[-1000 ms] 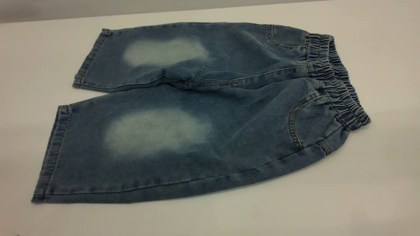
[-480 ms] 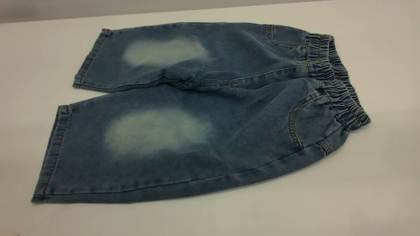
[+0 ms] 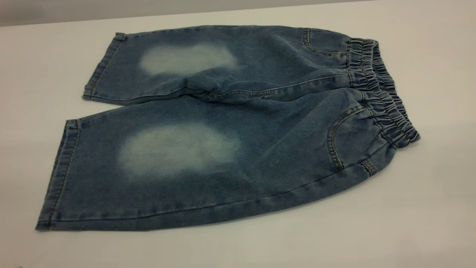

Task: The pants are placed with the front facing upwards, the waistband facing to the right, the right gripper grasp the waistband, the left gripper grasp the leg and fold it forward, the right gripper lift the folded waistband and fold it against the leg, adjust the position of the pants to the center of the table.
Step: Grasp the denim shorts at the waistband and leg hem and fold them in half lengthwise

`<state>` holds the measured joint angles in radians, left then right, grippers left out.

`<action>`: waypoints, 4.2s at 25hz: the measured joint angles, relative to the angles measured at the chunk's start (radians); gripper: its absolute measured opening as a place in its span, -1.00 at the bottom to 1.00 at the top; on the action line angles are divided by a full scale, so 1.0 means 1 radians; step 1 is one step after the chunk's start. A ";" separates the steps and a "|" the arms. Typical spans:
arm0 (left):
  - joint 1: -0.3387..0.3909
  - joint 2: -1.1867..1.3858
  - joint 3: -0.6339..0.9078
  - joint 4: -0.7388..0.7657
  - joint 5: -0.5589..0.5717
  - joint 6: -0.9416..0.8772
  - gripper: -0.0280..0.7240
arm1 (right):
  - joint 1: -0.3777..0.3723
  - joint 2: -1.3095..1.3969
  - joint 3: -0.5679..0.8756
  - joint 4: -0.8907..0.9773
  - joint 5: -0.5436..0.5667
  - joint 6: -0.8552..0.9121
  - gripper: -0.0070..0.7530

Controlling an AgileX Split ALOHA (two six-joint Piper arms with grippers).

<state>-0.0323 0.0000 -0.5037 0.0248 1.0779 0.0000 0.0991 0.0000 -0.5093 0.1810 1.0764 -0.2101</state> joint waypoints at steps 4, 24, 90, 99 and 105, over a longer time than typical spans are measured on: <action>0.000 0.000 0.000 0.009 0.000 0.000 0.32 | 0.000 0.000 0.000 0.000 0.000 -0.001 0.56; 0.000 0.410 -0.204 0.069 -0.042 -0.104 0.32 | 0.000 0.444 -0.175 -0.008 -0.102 0.158 0.56; -0.002 1.117 -0.426 -0.267 -0.413 0.079 0.32 | -0.156 1.784 -0.156 0.835 -0.605 -0.638 0.06; -0.002 1.117 -0.426 -0.267 -0.413 0.079 0.32 | -0.156 1.810 -0.156 0.865 -0.623 -0.660 0.05; -0.002 1.117 -0.426 -0.272 -0.413 0.079 0.32 | -0.156 1.831 -0.156 0.865 -0.664 -0.660 0.05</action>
<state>-0.0343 1.1172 -0.9297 -0.2469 0.6648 0.0786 -0.0564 1.8315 -0.6651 1.0462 0.4126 -0.8700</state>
